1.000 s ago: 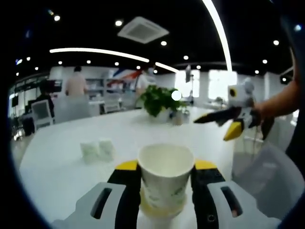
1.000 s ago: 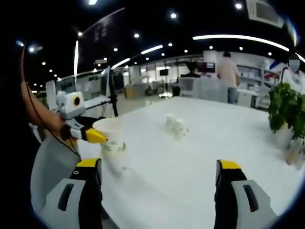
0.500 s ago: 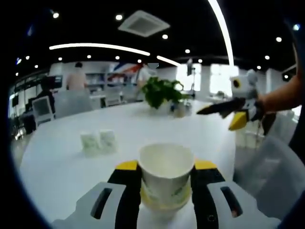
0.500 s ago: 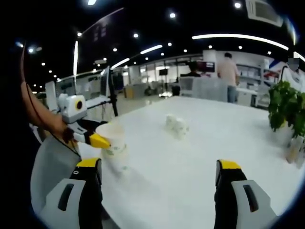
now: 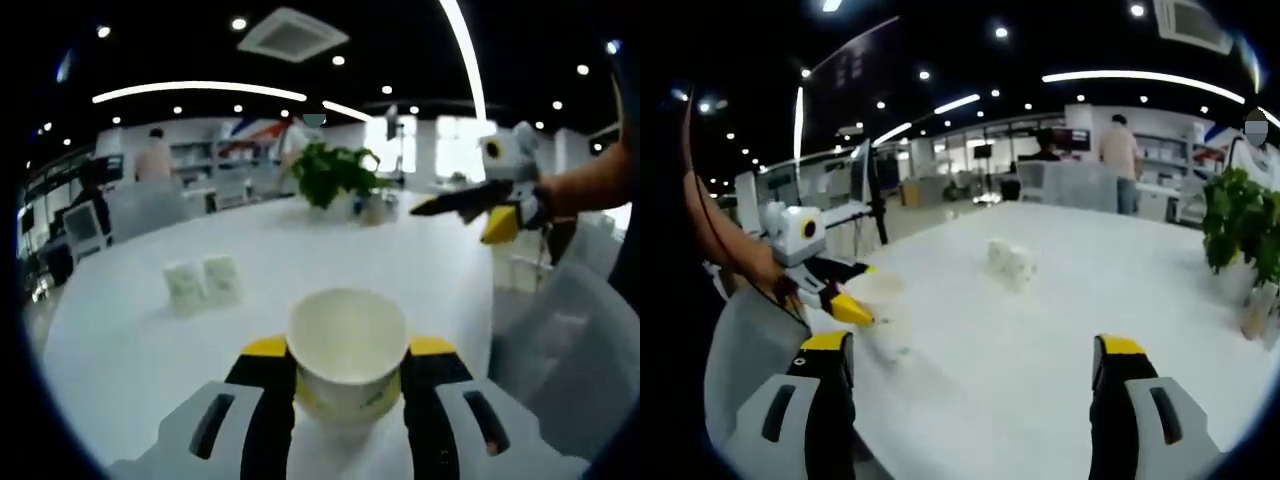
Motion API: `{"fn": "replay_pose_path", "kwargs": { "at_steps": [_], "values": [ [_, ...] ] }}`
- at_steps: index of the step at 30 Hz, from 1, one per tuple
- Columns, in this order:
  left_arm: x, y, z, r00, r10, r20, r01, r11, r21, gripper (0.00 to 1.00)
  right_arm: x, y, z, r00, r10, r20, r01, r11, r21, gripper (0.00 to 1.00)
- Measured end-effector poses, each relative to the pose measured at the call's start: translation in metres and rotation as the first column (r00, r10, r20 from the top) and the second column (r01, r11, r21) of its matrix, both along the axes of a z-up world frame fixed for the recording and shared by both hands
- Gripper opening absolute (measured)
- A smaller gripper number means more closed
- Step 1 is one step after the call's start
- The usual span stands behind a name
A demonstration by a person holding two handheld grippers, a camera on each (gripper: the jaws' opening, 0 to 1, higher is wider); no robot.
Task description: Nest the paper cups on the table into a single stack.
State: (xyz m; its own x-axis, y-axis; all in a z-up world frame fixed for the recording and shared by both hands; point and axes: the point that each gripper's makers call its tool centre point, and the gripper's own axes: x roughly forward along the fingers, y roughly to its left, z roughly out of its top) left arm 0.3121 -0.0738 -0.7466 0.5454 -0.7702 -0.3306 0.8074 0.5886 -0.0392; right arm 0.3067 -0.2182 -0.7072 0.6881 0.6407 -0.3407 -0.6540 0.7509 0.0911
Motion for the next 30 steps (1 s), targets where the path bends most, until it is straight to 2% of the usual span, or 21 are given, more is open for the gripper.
{"fn": "replay_pose_path", "kwargs": {
  "at_steps": [7, 20, 21, 26, 30],
  "values": [
    [-0.001, 0.001, -0.004, 1.000, -0.015, 0.006, 0.015, 0.999, 0.033, 0.39, 0.000, -0.001, 0.000, 1.000, -0.001, -0.001, 0.001, 1.000, 0.000, 0.98],
    [0.004, 0.002, 0.002, 1.000, -0.018, -0.002, 0.018, 1.000, 0.016, 0.45, 0.000, -0.001, -0.001, 1.000, 0.000, -0.005, 0.000, 1.000, -0.002, 0.98],
    [0.006, 0.004, 0.003, 1.000, -0.009, -0.010, 0.009, 1.000, 0.003, 0.48, 0.000, -0.001, -0.001, 1.000, 0.000, -0.005, 0.000, 1.000, -0.002, 0.98],
    [0.017, 0.006, 0.024, 0.999, 0.034, -0.020, -0.036, 0.994, -0.106, 0.77, 0.002, -0.002, 0.000, 1.000, -0.003, -0.001, 0.003, 1.000, -0.001, 0.98],
    [0.026, 0.012, 0.042, 0.998, 0.064, 0.013, -0.061, 0.986, -0.153, 0.92, 0.002, -0.002, 0.002, 1.000, -0.006, 0.002, 0.006, 1.000, -0.001, 0.98]
  ]
}}
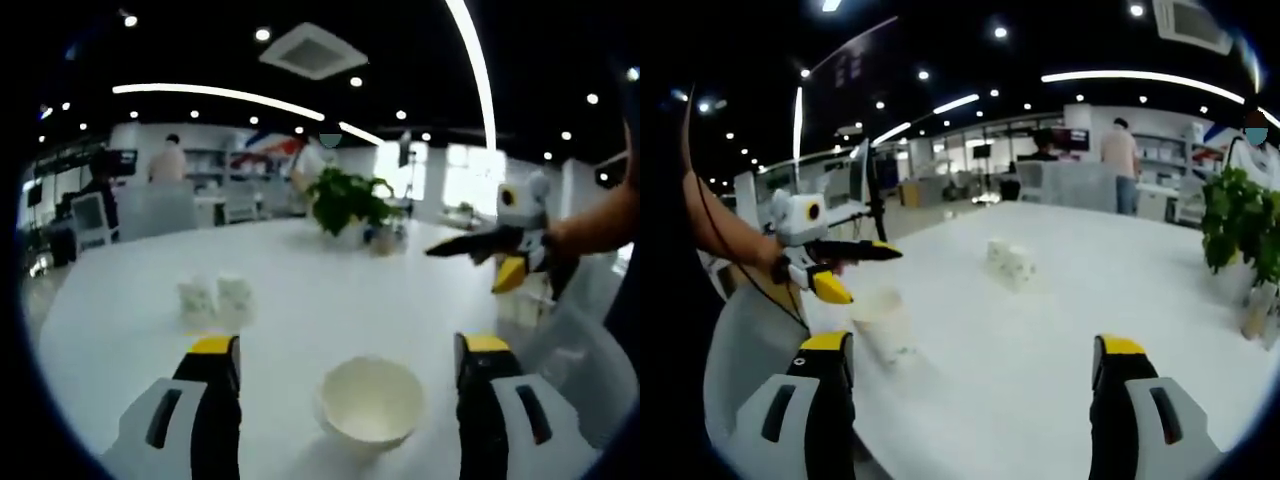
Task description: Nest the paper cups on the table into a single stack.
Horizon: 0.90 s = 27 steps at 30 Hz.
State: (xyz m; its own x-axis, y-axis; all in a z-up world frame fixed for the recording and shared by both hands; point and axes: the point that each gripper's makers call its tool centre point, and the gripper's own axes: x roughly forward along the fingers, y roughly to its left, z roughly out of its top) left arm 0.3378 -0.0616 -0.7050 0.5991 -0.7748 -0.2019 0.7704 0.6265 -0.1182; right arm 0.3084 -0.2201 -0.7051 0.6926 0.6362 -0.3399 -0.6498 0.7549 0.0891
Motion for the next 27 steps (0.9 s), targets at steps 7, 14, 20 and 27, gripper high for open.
{"fn": "replay_pose_path", "kwargs": {
  "at_steps": [7, 14, 20, 27],
  "values": [
    [0.015, 0.020, 0.021, 0.998, 0.051, 0.029, -0.051, 0.999, 0.004, 0.98, 0.002, -0.004, 0.000, 1.000, -0.008, 0.006, 0.008, 1.000, -0.004, 0.99],
    [0.031, 0.054, 0.032, 0.992, 0.119, 0.044, -0.121, 0.992, 0.024, 0.98, 0.006, -0.005, 0.004, 1.000, -0.010, 0.014, 0.010, 1.000, -0.009, 0.99],
    [0.033, 0.076, 0.031, 0.989, 0.141, 0.044, -0.145, 0.985, 0.091, 0.97, 0.011, -0.008, 0.007, 1.000, -0.012, 0.025, 0.013, 1.000, -0.015, 1.00],
    [0.028, 0.093, 0.025, 0.988, 0.152, 0.035, -0.155, 0.979, 0.130, 0.94, 0.018, -0.010, 0.010, 0.999, -0.019, 0.039, 0.020, 0.999, -0.034, 1.00]
  ]
}}
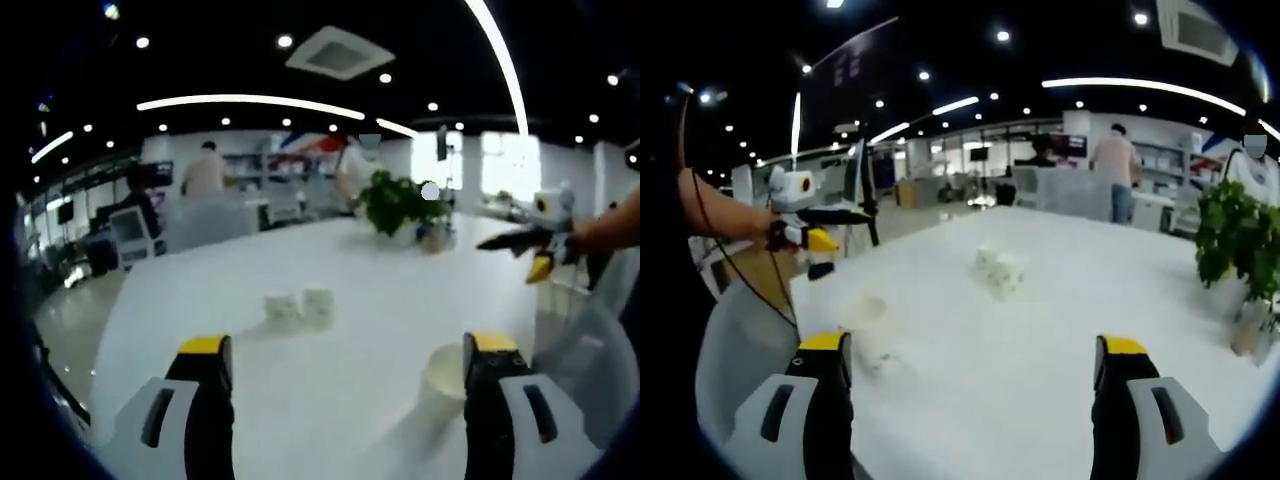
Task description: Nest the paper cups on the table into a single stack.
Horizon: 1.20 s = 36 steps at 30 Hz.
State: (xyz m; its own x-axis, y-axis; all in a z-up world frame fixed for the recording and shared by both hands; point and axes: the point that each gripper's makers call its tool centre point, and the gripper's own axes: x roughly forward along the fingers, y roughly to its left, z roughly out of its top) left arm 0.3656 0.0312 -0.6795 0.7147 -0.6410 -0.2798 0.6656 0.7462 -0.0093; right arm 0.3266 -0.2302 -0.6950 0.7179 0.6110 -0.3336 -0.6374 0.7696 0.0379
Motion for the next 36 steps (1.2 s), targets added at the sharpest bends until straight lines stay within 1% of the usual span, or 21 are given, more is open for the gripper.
{"fn": "replay_pose_path", "kwargs": {
  "at_steps": [6, 10, 21, 23, 28, 36],
  "values": [
    [-0.005, 0.007, -0.002, 1.000, 0.009, 0.004, -0.009, 1.000, 0.018, 0.96, 0.006, 0.002, 0.003, 1.000, -0.003, 0.014, 0.003, 1.000, -0.006, 1.00],
    [-0.007, 0.014, -0.005, 1.000, 0.010, 0.002, -0.010, 0.999, 0.048, 0.98, 0.009, 0.001, 0.002, 1.000, -0.011, 0.019, 0.012, 1.000, -0.015, 1.00],
    [-0.009, 0.047, -0.008, 0.998, 0.057, -0.014, -0.056, 0.996, 0.067, 0.98, 0.015, 0.006, -0.001, 1.000, -0.006, 0.013, 0.006, 1.000, -0.030, 1.00],
    [-0.011, 0.052, -0.010, 0.998, 0.065, -0.015, -0.064, 0.996, 0.068, 0.98, 0.016, 0.008, -0.001, 1.000, -0.003, 0.022, 0.004, 0.999, -0.039, 1.00],
    [-0.020, 0.051, -0.017, 0.997, 0.069, -0.025, -0.068, 0.995, 0.073, 0.98, 0.018, 0.015, -0.002, 1.000, 0.009, 0.020, -0.009, 0.999, -0.038, 1.00],
    [-0.024, 0.049, -0.021, 0.997, 0.068, -0.033, -0.065, 0.995, 0.072, 0.98, 0.018, 0.019, -0.006, 1.000, 0.014, 0.009, -0.013, 0.999, -0.035, 1.00]
  ]
}}
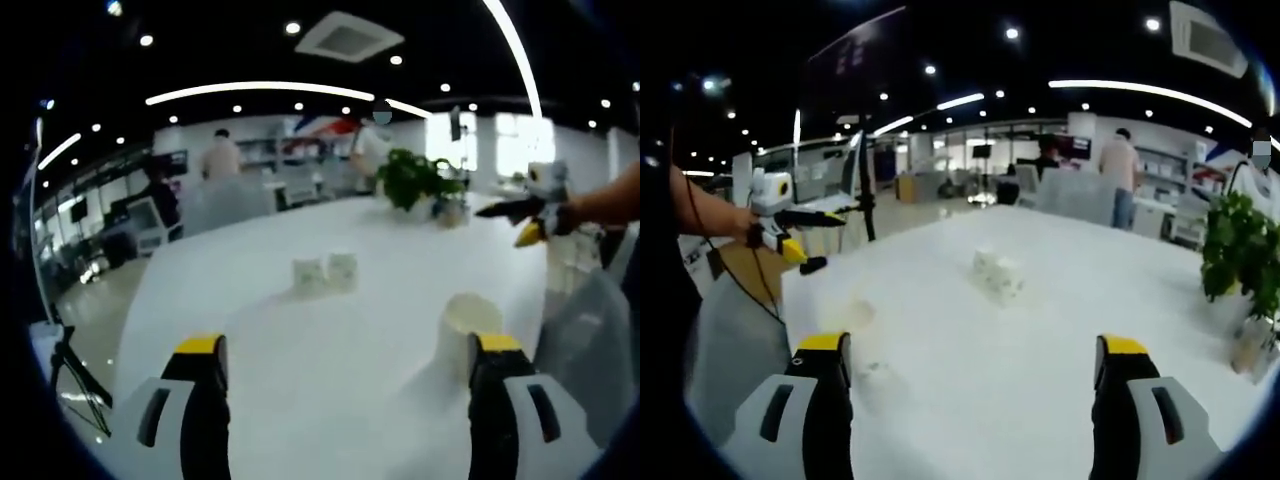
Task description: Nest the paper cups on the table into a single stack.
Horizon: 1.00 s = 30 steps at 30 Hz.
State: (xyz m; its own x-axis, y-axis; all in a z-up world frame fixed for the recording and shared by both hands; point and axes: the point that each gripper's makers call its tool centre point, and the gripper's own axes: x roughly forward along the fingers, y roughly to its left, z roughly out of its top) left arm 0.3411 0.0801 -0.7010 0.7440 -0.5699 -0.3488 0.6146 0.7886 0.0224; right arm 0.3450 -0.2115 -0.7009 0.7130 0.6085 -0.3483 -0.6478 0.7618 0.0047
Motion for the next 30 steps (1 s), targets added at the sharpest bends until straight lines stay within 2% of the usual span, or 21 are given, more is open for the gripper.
{"fn": "replay_pose_path", "kwargs": {
  "at_steps": [7, 9, 12, 19, 26, 30],
  "values": [
    [-0.001, 0.005, -0.008, 0.999, 0.021, -0.029, -0.022, 1.000, -0.006, 0.98, 0.002, 0.000, -0.001, 1.000, -0.007, -0.004, 0.007, 1.000, 0.000, 1.00],
    [0.004, 0.010, -0.009, 0.998, 0.067, -0.021, -0.067, 0.997, -0.022, 0.98, 0.002, 0.000, -0.001, 1.000, -0.007, -0.005, 0.007, 1.000, -0.002, 1.00],
    [0.005, 0.010, -0.018, 0.994, 0.088, -0.067, -0.090, 0.996, -0.028, 0.98, 0.004, 0.000, -0.002, 1.000, -0.011, -0.009, 0.011, 1.000, -0.004, 1.00],
    [0.011, 0.000, -0.030, 0.995, 0.058, -0.078, -0.059, 0.998, -0.012, 0.94, 0.005, 0.003, -0.005, 1.000, -0.008, -0.023, 0.008, 1.000, 0.000, 1.00],
    [0.037, -0.009, -0.039, 0.994, 0.042, -0.097, -0.044, 0.999, -0.021, 0.92, 0.007, 0.004, -0.007, 0.999, -0.010, -0.032, 0.010, 1.000, 0.001, 1.00],
    [0.052, -0.015, -0.035, 0.996, 0.024, -0.084, -0.027, 0.999, -0.027, 0.92, 0.009, 0.002, -0.008, 0.999, -0.015, -0.034, 0.015, 1.000, 0.003, 1.00]
  ]
}}
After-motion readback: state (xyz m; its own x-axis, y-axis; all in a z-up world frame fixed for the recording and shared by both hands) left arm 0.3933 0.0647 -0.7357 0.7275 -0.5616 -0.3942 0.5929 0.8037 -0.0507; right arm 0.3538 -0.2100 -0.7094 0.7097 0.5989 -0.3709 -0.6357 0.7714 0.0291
